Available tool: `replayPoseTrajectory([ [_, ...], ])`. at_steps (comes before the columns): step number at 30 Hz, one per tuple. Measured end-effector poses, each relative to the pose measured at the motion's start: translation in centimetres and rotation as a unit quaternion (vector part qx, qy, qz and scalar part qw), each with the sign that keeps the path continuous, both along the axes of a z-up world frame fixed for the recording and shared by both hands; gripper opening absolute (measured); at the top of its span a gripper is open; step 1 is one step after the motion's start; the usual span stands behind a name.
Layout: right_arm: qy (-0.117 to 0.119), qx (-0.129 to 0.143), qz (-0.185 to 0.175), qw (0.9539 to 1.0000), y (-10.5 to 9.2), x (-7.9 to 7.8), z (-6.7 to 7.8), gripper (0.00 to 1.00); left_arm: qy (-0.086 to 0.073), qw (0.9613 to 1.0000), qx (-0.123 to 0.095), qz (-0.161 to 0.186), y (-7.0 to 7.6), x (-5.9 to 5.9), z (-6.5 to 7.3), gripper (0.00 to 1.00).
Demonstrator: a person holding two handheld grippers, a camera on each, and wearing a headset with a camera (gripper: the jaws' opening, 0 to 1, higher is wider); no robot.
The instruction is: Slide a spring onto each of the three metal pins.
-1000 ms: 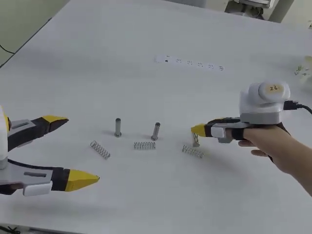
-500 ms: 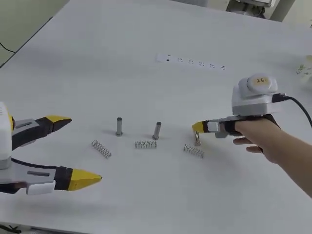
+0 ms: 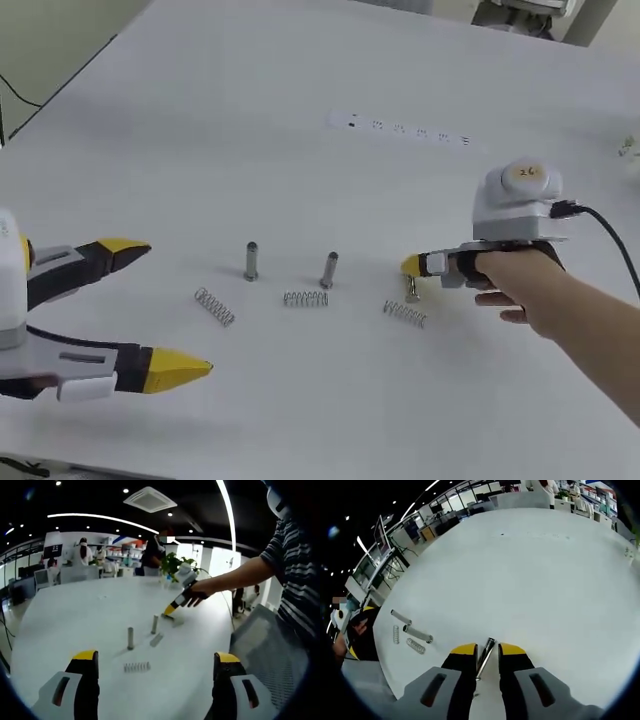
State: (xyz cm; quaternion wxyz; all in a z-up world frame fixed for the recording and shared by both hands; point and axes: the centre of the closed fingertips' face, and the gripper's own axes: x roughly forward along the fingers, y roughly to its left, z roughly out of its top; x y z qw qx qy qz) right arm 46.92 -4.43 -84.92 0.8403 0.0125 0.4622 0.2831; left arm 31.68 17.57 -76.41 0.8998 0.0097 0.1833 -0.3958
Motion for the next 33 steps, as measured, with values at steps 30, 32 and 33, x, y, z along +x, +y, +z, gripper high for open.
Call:
replayPoseTrajectory([
  [30, 0.008, -0.029, 0.012, 0.9995, 0.2, -0.5, -1.0, 0.05, 0.011, 0.9999, -0.006, -0.005, 0.0, -0.3, -0.2, 0.89],
  [32, 0.003, -0.026, 0.011, 0.9996, 0.1, -0.5, -0.8, 0.05, 0.013, 0.9999, -0.006, -0.005, 0.0, -0.4, -0.2, 0.89],
  [33, 0.002, -0.024, 0.01, 0.9997, 0.0, -0.6, -0.7, 0.05, 0.013, 0.9999, -0.005, -0.006, 0.0, -0.4, -0.3, 0.89],
])
